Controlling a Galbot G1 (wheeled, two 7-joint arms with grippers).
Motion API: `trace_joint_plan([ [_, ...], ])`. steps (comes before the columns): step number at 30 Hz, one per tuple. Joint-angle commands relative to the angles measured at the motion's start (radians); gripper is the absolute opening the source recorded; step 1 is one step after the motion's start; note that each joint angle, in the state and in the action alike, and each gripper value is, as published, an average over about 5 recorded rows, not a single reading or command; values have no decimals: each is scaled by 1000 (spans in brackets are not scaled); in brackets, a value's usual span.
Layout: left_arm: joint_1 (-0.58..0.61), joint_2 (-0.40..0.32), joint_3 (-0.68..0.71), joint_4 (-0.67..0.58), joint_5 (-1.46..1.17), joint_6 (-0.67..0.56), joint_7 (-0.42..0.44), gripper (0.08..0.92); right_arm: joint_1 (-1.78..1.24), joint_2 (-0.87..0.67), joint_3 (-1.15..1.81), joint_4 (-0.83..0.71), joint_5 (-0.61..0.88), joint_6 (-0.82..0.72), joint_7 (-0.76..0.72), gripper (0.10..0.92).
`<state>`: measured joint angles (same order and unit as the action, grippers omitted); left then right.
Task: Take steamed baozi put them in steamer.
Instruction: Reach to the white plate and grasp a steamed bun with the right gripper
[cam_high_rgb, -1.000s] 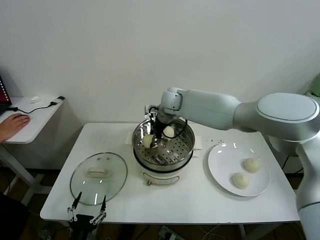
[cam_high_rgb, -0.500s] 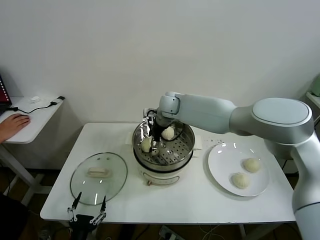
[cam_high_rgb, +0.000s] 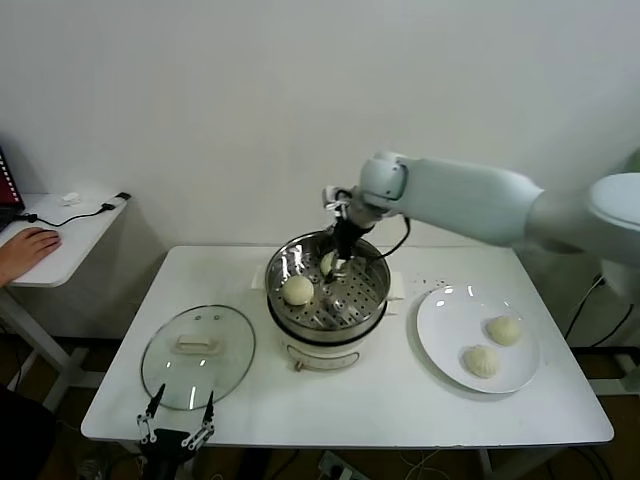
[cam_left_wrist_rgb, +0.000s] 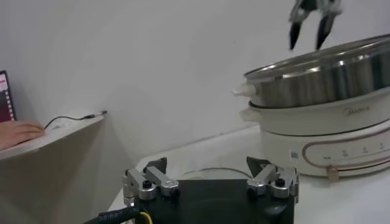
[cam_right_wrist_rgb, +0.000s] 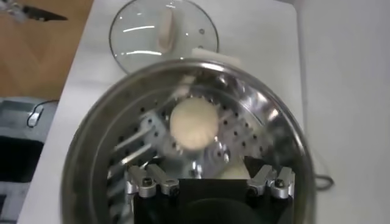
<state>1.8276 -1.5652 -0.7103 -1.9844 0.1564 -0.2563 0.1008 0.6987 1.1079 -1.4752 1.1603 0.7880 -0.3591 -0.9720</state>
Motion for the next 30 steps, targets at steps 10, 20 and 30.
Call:
trace_joint_plan([
  [10, -4, -12, -5, 2, 13, 18, 3, 823, -3, -658, -4, 332, -421, 103, -135, 823],
  [20, 17, -9, -22, 2, 13, 12, 3, 823, -455, -729, 304, 223, -639, 138, -115, 823],
  [30, 20, -10, -34, 15, 10, 13, 2, 823, -642, -624, 435, 110, -698, 149, -90, 823],
])
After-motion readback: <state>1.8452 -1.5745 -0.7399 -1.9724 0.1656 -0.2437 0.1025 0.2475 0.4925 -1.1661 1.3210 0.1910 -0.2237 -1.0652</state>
